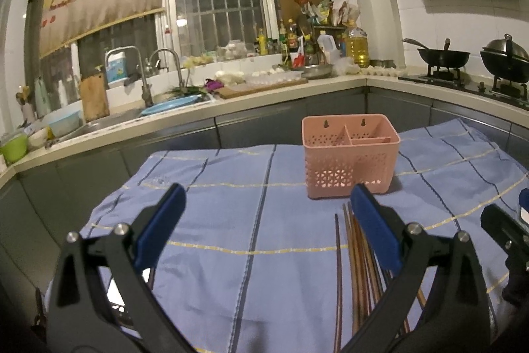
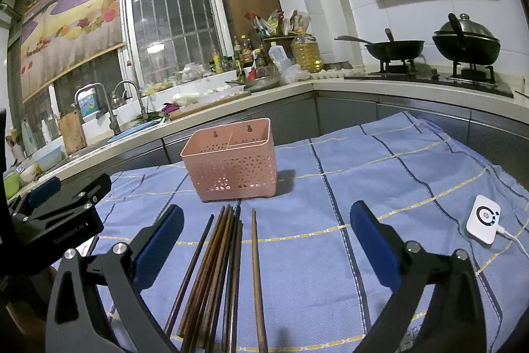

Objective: Organize utensils

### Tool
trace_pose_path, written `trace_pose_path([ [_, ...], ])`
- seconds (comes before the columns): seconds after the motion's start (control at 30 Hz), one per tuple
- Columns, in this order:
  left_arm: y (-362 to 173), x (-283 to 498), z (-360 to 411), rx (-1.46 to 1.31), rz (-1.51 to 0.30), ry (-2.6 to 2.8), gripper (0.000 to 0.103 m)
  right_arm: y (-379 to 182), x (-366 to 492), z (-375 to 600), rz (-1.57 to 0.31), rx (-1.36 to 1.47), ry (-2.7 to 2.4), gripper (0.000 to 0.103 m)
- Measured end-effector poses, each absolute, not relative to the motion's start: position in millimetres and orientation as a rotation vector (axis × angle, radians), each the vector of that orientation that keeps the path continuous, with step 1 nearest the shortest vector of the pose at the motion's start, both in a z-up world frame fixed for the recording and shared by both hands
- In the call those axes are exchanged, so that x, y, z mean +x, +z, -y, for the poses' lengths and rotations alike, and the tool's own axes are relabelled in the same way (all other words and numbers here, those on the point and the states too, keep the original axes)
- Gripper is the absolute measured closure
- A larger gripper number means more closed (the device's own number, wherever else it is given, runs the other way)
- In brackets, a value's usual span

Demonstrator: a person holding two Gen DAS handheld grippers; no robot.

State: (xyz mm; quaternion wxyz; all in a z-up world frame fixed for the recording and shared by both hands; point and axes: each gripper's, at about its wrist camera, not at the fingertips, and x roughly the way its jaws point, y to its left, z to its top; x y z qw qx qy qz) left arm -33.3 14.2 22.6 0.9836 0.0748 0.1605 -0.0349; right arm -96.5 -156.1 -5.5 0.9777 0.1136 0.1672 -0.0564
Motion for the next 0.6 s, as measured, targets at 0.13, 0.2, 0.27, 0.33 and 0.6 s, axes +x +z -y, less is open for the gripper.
trace_pose_path([
  [0.13,22,-33,-14,0.15,-0.323,-0.071,0.007,-4,-98,154,-0.335,0.223,-0.107,0.006],
  [0.2,22,-33,-14,0.151,-0.323,-0.071,0.007,-3,-98,153,-0.335,0.22,-0.104,0.007],
  [0.27,23,-33,-14,0.15,-0.322,-0.071,0.007,-2,-98,152,-0.333,0.216,-0.1,0.01],
  [0.33,23,-33,-14,0.148,-0.318,-0.07,0.007,-1,-98,150,-0.33,0.211,-0.096,0.012],
  [0.6,25,-34,-15,0.14,-0.306,-0.07,0.007,3,-101,145,-0.302,0.193,-0.09,0.014],
])
